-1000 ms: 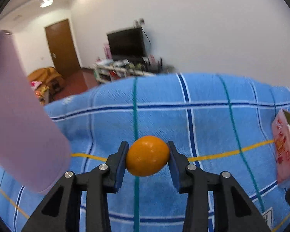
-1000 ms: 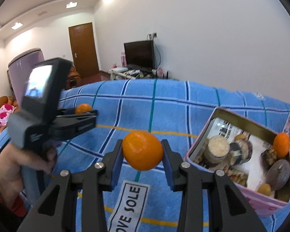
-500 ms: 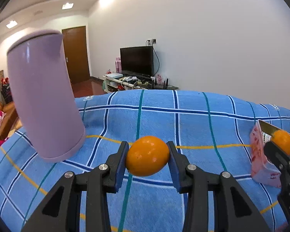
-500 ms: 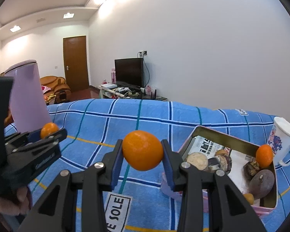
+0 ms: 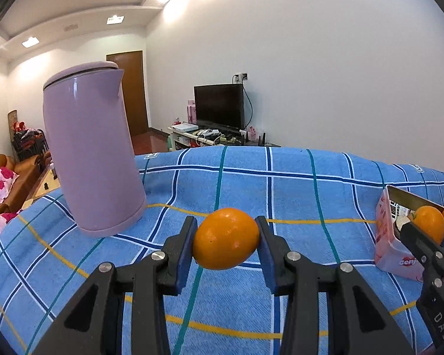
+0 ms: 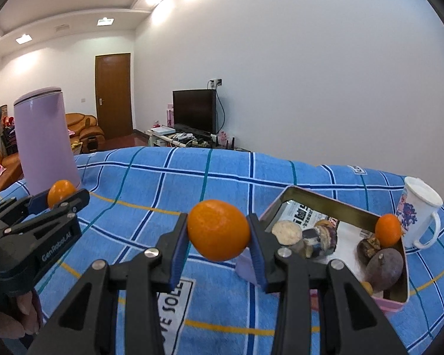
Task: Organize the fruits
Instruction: 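Carry both held oranges toward the pink tin, then lower both oranges into the tin and open both tools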
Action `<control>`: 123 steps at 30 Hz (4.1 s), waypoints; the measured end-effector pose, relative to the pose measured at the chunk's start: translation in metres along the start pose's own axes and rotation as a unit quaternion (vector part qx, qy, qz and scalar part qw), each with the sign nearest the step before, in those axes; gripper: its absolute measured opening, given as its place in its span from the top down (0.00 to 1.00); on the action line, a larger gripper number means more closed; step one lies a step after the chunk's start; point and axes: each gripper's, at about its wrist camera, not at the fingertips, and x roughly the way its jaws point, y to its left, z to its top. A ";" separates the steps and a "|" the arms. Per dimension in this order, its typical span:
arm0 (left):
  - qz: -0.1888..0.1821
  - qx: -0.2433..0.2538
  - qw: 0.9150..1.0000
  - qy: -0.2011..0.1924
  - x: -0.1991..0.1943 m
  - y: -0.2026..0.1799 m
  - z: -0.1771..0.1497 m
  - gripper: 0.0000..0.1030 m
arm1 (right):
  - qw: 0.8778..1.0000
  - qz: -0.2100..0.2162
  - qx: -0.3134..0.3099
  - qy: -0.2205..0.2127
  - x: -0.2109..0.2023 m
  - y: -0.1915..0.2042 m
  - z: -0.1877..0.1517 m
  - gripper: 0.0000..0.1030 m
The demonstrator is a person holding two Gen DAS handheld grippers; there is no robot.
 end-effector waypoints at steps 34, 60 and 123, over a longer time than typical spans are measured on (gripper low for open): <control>-0.013 0.039 0.999 -0.014 -0.031 -0.034 -0.015 0.59 | 1.000 0.002 -0.018 -0.002 -0.035 -0.025 -0.018 0.60; -0.059 0.049 0.997 0.015 -0.033 -0.074 -0.015 0.59 | 0.999 -0.026 -0.015 -0.017 -0.047 -0.063 -0.019 0.60; -0.182 0.092 0.979 0.011 -0.045 -0.217 0.000 0.59 | 0.987 -0.135 0.084 -0.031 -0.070 -0.207 -0.018 0.60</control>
